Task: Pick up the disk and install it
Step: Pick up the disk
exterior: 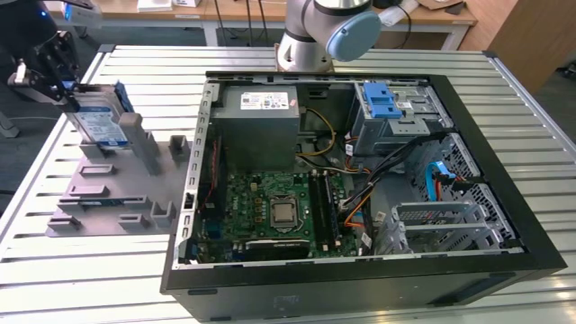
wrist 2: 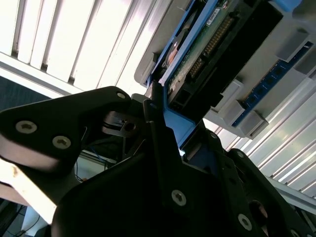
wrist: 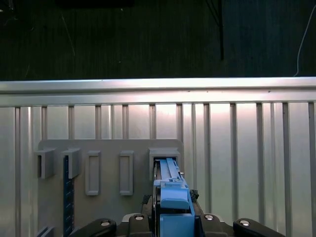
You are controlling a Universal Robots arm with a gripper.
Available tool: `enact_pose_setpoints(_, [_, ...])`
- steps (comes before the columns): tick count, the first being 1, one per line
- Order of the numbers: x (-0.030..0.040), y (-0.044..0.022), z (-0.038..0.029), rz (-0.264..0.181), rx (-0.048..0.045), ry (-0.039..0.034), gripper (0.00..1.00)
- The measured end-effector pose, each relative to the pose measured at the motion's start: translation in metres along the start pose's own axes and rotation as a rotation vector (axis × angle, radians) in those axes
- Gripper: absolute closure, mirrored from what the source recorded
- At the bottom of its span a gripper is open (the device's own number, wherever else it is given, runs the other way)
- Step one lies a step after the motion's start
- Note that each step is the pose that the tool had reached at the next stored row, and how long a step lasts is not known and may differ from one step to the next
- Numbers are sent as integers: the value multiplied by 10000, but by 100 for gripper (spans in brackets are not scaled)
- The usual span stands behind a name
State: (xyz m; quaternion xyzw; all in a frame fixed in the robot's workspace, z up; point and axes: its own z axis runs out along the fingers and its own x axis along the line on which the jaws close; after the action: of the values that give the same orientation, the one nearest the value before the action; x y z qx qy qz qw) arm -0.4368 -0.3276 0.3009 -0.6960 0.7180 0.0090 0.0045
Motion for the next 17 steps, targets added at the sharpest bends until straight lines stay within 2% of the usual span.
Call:
enact_pose_setpoints(4, [0, 0, -34, 0, 0, -1, 63])
enact_pose_setpoints(17, [-2, 0, -86, 0, 0, 0, 63])
